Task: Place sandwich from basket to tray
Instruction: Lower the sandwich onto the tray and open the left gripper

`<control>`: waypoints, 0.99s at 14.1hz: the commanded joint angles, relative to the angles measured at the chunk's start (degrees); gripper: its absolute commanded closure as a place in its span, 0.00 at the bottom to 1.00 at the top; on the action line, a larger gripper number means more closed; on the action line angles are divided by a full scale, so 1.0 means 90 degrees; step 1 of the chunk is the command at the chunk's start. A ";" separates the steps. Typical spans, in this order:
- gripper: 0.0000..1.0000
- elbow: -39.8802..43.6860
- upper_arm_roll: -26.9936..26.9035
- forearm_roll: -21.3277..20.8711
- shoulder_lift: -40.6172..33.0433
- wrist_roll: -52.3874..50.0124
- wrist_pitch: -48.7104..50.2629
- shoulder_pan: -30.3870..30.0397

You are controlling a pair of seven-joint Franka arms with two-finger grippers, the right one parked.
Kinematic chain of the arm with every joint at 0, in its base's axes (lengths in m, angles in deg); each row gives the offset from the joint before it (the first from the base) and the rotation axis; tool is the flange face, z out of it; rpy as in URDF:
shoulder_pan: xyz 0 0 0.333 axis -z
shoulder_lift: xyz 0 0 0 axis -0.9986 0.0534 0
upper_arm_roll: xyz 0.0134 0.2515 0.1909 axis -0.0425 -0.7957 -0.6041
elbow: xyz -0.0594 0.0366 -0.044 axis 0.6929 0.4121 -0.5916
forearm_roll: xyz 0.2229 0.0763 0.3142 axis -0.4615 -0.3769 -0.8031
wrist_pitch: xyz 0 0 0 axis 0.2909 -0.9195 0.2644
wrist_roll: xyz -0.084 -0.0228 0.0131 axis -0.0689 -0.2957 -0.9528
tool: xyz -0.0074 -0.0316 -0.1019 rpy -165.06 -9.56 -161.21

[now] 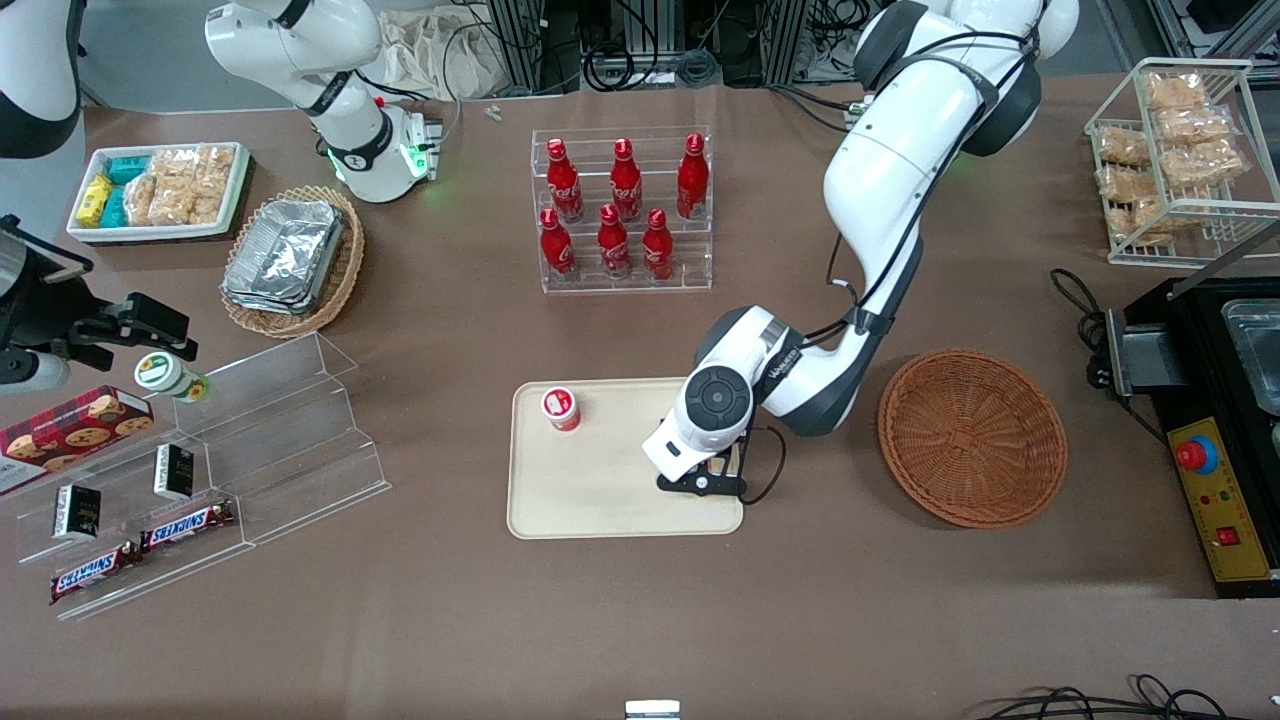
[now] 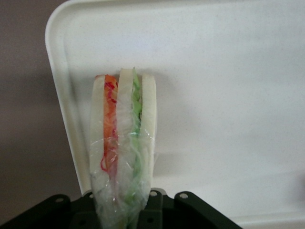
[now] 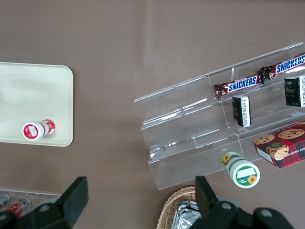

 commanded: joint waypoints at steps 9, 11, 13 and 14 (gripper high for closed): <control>0.00 -0.0051 -0.0035 0.0057 -0.0477 -0.0389 -0.0082 -0.0031; 0.00 -0.0051 -0.0044 0.0223 -0.0818 -0.0301 0.0259 -0.0158; 0.00 -0.0129 -0.0035 0.0243 -0.1306 -0.0155 0.0795 -0.0479; 0.00 -0.0246 -0.0035 0.0262 -0.1618 0.0078 0.1040 -0.0664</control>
